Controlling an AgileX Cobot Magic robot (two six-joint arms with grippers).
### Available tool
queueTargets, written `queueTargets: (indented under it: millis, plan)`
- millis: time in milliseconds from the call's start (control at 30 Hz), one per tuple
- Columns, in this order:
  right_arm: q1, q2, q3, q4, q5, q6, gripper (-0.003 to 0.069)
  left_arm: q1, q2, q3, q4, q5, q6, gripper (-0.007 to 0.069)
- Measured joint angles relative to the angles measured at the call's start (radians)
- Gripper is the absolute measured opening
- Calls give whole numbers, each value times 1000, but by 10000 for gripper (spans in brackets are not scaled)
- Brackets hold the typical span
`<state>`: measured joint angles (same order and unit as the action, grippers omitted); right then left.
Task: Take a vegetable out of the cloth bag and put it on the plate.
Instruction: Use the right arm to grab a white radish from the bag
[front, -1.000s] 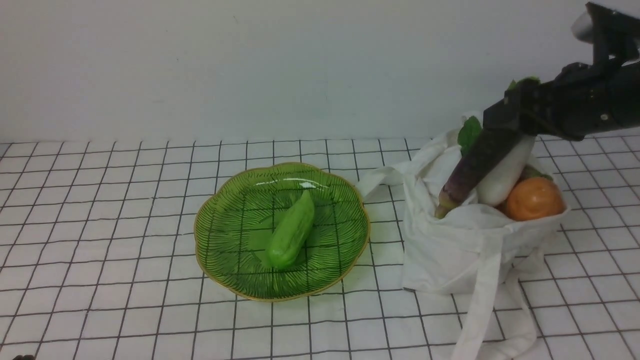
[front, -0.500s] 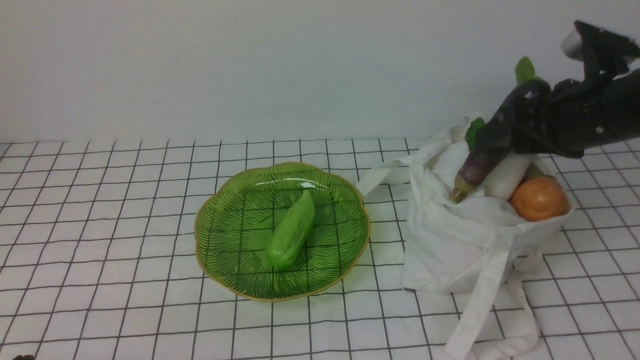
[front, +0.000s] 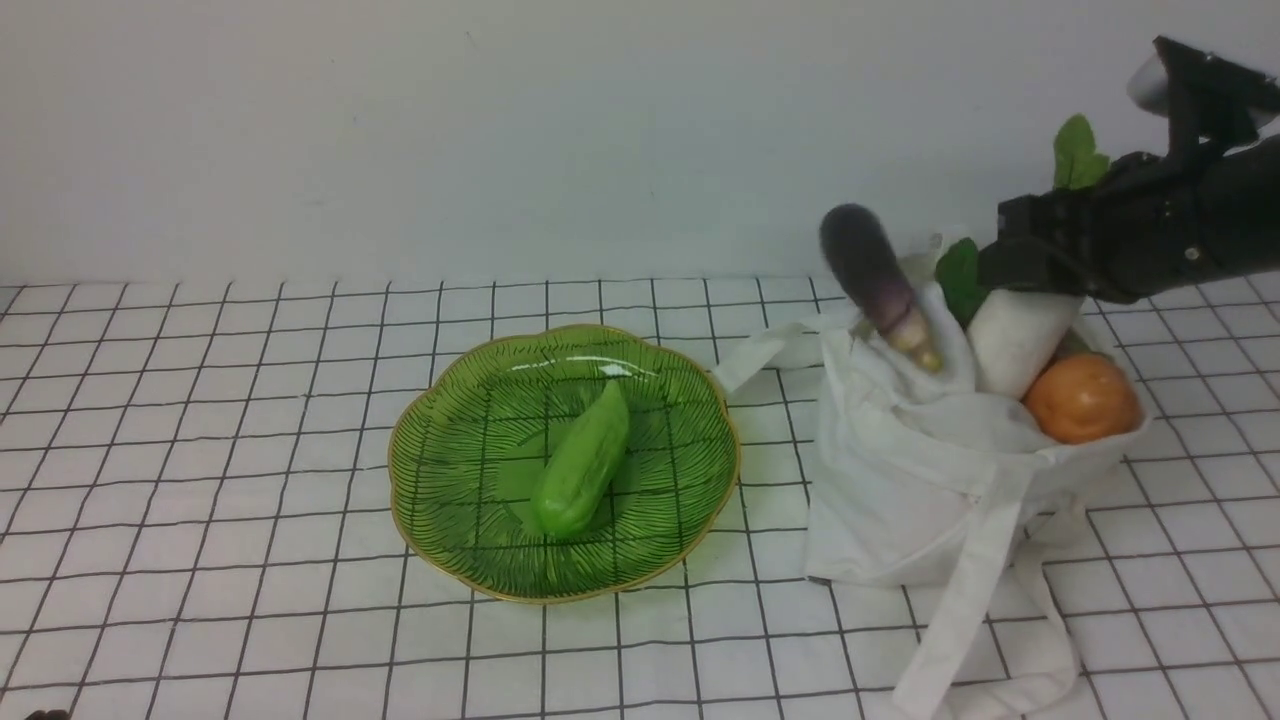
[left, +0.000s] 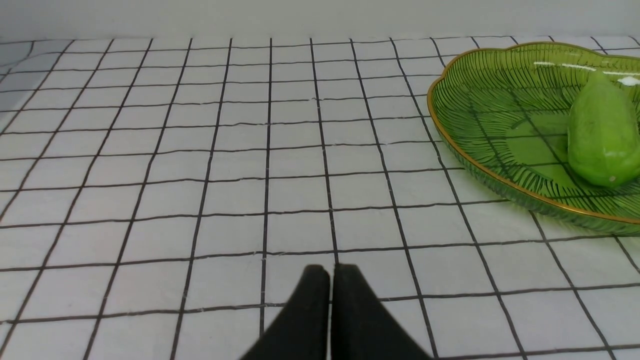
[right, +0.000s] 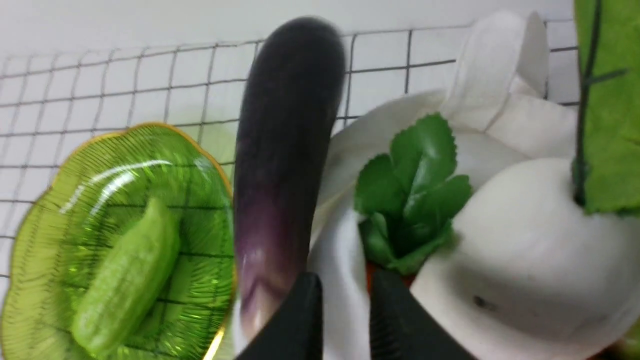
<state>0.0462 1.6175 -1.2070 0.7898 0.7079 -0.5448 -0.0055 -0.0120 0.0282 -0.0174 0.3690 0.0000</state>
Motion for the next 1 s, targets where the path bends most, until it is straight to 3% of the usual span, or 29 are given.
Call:
queueTargets:
  millis: [200, 400, 567, 1000]
  plan:
    - [90, -3, -1, 28, -16, -74, 152, 0, 0, 0, 0, 0, 0, -8]
    - [196, -3, -82, -105, 22, -73, 219, 0, 0, 0, 0, 0, 0, -8]
    - [269, 2, -225, -379, 133, 99, 230, 0, 0, 0, 0, 0, 0, -8]
    - [269, 11, -270, -629, 279, 315, 243, 0, 0, 0, 0, 0, 0, -8]
